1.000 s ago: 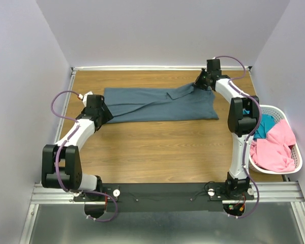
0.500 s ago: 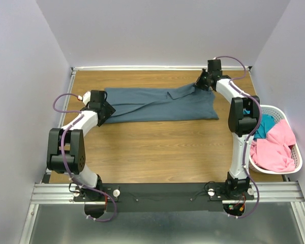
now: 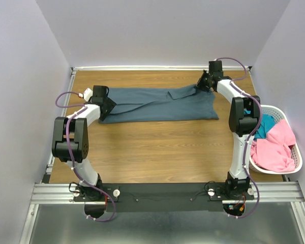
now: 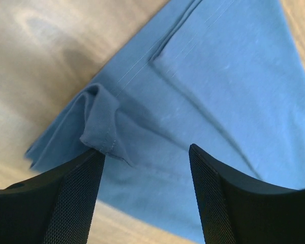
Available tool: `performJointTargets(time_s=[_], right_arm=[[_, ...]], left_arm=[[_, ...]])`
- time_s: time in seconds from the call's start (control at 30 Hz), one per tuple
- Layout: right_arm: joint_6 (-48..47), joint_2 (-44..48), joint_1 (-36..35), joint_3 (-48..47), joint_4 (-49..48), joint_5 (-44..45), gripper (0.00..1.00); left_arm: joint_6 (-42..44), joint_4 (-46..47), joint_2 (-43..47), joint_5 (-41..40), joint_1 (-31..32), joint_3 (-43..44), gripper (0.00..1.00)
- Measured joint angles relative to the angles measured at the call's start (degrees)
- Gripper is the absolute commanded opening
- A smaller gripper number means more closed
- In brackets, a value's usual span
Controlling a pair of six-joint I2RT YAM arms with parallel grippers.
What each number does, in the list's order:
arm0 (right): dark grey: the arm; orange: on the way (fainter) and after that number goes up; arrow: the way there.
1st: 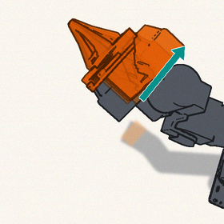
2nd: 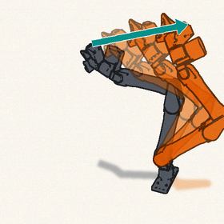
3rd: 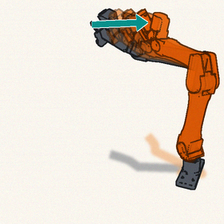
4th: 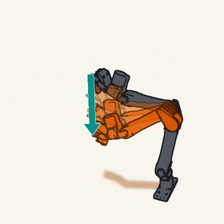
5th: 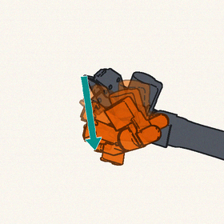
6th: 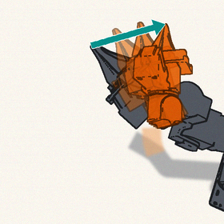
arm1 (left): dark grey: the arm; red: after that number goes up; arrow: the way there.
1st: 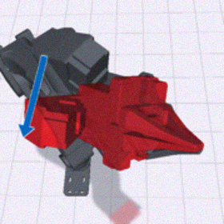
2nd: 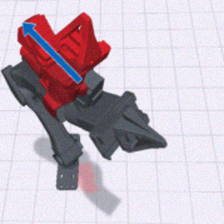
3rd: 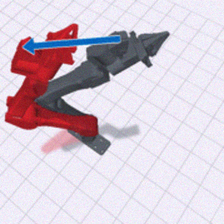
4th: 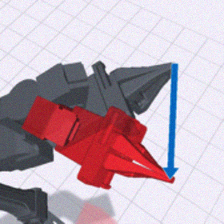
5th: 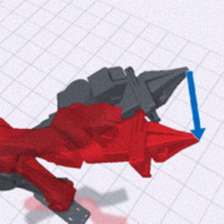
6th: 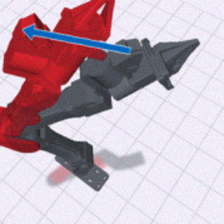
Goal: Fold and stack the t-shirts
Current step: Fold the tshirt
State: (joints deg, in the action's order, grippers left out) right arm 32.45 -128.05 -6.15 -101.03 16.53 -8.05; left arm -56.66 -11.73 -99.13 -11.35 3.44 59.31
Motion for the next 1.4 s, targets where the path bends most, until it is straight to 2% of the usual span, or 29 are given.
performJointTargets(time_s=[0.23,0.43,0.47,0.63,0.73,0.83,0.87,0.9,1.0,1.03,1.2,1.4], right_arm=[[0.0,0.0,0.2,0.0,0.0,-0.2,0.01],[-0.1,0.0,0.3,-0.1,0.0,-0.3,0.01],[-0.1,0.0,0.3,-0.1,0.0,-0.3,0.01],[-0.1,0.0,0.7,-1.1,0.0,-0.4,0.01],[-0.1,0.0,0.9,-1.9,0.0,-0.4,0.01],[-0.1,0.0,1.0,-2.3,0.0,-0.4,0.03],[-0.1,0.0,1.0,-2.4,0.1,-0.4,0.17],[-0.1,0.0,1.0,-2.6,0.1,-0.4,0.25],[-0.3,0.0,1.0,-3.0,-0.1,-0.4,0.42],[-0.4,0.0,1.0,-3.0,-0.1,-0.4,0.44],[-1.0,1.2,1.0,0.2,-0.8,-0.4,0.47],[-1.1,10.8,1.3,14.7,-0.1,-0.4,0.45]], left_arm=[[0.0,0.1,-2.9,0.0,-0.4,3.3,0.67],[0.9,-0.3,-8.6,0.1,-0.8,9.6,0.52],[1.0,-0.5,-9.4,0.1,-0.9,10.6,0.47],[1.7,-0.9,-10.5,0.0,-1.3,13.0,0.37],[2.2,-1.0,-10.8,0.0,-1.7,13.8,0.38],[2.5,-1.1,-11.5,0.0,-2.1,14.3,0.43],[2.7,-1.2,-11.6,0.0,-2.3,14.3,0.46],[2.9,-1.4,-11.6,0.0,-2.4,14.1,0.52],[3.0,-1.3,-10.1,-0.2,-2.6,12.2,0.62],[3.0,-1.5,-9.0,-0.3,-2.6,11.1,0.63],[3.6,-2.3,-0.2,-1.0,-2.6,4.6,0.64],[6.7,-2.8,7.7,-1.6,-0.9,2.6,0.59]])
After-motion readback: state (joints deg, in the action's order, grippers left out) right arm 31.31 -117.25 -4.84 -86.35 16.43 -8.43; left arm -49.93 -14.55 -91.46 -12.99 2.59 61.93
